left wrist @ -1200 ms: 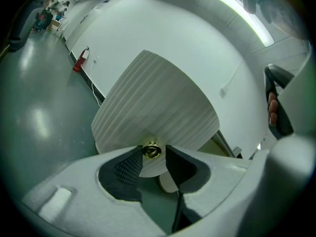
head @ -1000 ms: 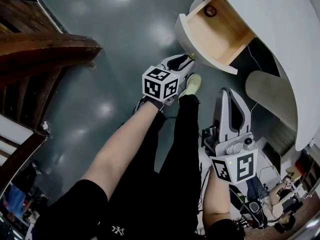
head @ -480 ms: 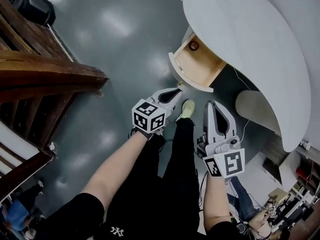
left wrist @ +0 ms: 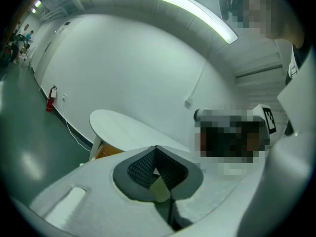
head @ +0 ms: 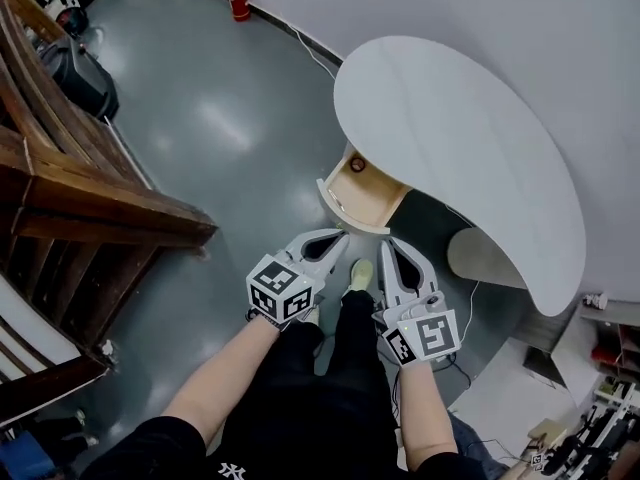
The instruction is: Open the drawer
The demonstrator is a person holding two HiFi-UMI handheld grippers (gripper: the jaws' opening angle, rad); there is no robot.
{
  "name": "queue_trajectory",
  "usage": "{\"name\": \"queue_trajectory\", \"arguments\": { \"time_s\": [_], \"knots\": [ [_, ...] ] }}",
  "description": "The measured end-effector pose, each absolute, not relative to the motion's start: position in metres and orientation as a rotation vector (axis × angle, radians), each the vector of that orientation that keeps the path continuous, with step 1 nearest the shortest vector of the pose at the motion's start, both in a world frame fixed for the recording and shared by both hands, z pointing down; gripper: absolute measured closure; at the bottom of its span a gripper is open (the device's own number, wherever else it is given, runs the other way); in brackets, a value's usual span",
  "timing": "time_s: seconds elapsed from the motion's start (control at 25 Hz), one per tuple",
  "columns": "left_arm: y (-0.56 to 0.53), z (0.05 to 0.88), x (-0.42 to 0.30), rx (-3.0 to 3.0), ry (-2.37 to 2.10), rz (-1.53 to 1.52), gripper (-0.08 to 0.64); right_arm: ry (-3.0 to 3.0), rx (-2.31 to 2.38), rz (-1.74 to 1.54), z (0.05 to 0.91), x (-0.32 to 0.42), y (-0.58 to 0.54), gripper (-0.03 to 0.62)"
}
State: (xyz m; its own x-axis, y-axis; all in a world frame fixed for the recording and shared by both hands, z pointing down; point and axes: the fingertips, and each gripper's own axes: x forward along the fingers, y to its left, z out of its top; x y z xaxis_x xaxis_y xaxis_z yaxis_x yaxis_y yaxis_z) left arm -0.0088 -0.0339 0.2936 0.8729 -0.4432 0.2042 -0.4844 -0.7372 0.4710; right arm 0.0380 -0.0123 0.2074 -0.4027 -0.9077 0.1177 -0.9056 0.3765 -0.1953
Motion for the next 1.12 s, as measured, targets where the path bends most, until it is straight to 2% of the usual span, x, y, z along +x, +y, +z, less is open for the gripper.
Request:
{"name": "queue_trajectory", "arguments": {
  "time_s": [0.6,1.12],
  "knots": [
    [-0.015,0.126,-0.023,2.77,-0.727,0.006,0.551,2.561,-1.74,-0.183,0.108,0.026,0.004,0.578],
    [0.0,0.058,-0.024,2.888,-0.765,-0.048,0.551,2.55,-1.714,-0.093,0.054,0.022,0.017,0.578]
  ]
}}
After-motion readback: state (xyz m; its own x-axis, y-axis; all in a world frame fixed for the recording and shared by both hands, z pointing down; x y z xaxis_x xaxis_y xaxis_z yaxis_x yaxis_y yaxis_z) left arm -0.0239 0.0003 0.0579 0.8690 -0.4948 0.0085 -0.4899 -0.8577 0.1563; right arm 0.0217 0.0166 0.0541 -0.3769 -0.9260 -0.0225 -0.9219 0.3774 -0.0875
